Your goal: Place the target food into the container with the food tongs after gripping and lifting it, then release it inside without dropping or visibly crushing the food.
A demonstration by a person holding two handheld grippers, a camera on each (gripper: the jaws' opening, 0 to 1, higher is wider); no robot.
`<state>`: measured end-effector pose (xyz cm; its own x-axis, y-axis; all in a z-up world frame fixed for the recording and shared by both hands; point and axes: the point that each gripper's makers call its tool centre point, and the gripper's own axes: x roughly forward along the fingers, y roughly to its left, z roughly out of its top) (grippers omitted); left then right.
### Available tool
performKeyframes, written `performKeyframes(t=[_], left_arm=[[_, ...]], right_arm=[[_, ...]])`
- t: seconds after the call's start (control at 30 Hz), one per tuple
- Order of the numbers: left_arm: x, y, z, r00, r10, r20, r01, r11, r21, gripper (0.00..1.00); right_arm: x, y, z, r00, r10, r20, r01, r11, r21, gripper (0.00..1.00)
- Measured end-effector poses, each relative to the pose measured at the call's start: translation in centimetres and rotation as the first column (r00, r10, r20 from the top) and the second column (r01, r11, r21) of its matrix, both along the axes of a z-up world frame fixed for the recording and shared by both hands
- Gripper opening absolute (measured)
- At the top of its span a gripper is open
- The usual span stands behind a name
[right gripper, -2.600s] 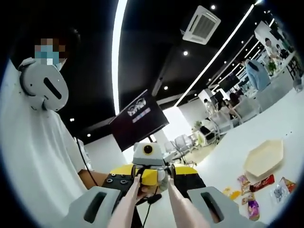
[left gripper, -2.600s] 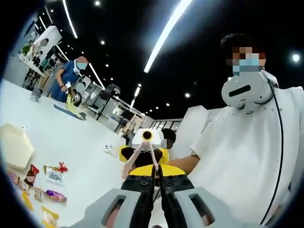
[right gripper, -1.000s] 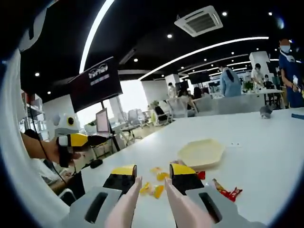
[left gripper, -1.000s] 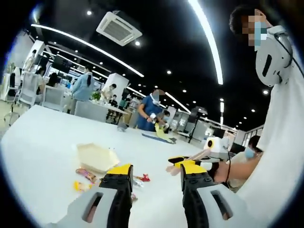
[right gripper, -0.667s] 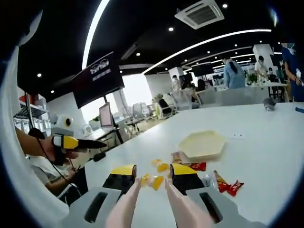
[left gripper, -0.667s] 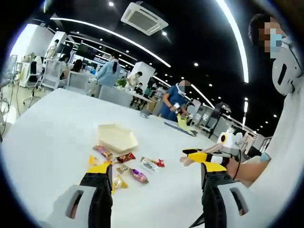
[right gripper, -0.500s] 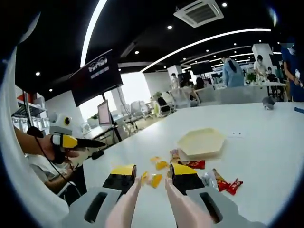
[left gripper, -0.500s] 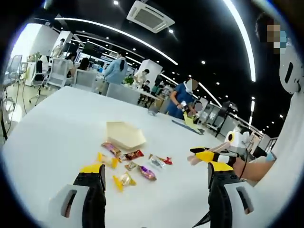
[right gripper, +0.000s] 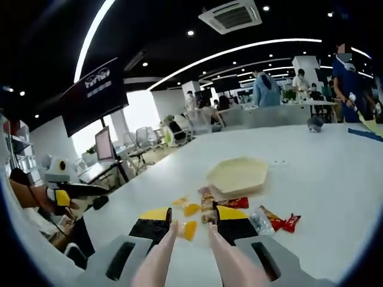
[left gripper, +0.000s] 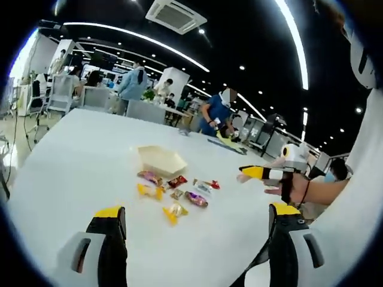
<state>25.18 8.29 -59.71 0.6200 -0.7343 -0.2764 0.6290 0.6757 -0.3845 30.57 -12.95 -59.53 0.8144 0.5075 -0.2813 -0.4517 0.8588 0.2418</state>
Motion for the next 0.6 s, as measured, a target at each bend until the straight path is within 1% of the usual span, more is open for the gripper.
performKeyframes(t=[0.03, 0.07, 0.17, 0.2, 0.23, 0.27, 0.33, 0.4, 0.47, 0.53, 0.6], left_arm=[[-0.1, 0.1, -0.1, 1.0, -0.008, 0.001, 0.008, 1.0, 0.004, 1.0], [-0.4, 0.2, -0.1, 0.999, -0.052, 0.016, 0.052, 0.999, 0.015, 1.0], [-0.7, 0.1, -0.4, 0.992, -0.121, 0.045, 0.119, 0.992, 0.044, 1.0], [-0.8, 0.0, -0.6, 0.991, -0.129, 0.04, 0.127, 0.99, 0.056, 1.0], [-0.7, 0.0, -0.9, 0.991, -0.128, 0.033, 0.125, 0.989, 0.075, 1.0], [-0.7, -0.1, -0.7, 0.991, -0.127, 0.045, 0.123, 0.988, 0.088, 1.0], [-0.3, -0.2, -0.5, 0.991, -0.121, 0.054, 0.117, 0.99, 0.076, 1.0], [-0.1, -0.3, -0.5, 0.991, -0.119, 0.056, 0.115, 0.991, 0.074, 1.0], [0.9, -0.8, -0.9, 0.993, -0.107, 0.041, 0.104, 0.992, 0.07, 1.0], [1.3, -1.3, -1.0, 0.994, -0.107, 0.03, 0.105, 0.992, 0.067, 1.0], [1.7, -1.9, -1.1, 0.994, -0.105, 0.011, 0.104, 0.992, 0.078, 0.99]], right_arm=[[-0.1, 0.1, 0.0, 1.0, -0.022, 0.004, 0.022, 1.0, -0.012, 0.28], [-0.2, 0.3, 0.1, 0.999, -0.037, 0.013, 0.037, 0.999, -0.022, 0.28], [-0.4, 0.4, 0.1, 0.997, -0.079, 0.021, 0.079, 0.996, -0.031, 0.28], [-0.5, 0.5, 0.0, 0.996, -0.086, 0.02, 0.086, 0.996, -0.03, 0.28], [-0.6, 0.7, 0.0, 0.996, -0.092, 0.012, 0.092, 0.995, -0.03, 0.28], [-0.8, 0.9, -0.1, 0.996, -0.094, 0.01, 0.094, 0.995, -0.04, 0.28], [-0.9, 1.1, -0.6, 0.996, -0.093, -0.004, 0.093, 0.994, -0.064, 0.27], [-0.9, 1.2, -0.6, 0.996, -0.092, -0.003, 0.092, 0.994, -0.065, 0.27], [-0.6, 1.0, -0.5, 0.995, -0.095, -0.003, 0.095, 0.993, -0.072, 0.27], [-0.5, 0.8, -0.4, 0.996, -0.087, -0.002, 0.087, 0.994, -0.067, 0.27], [-0.3, 0.9, -0.5, 0.997, -0.072, -0.001, 0.072, 0.994, -0.082, 0.27]])
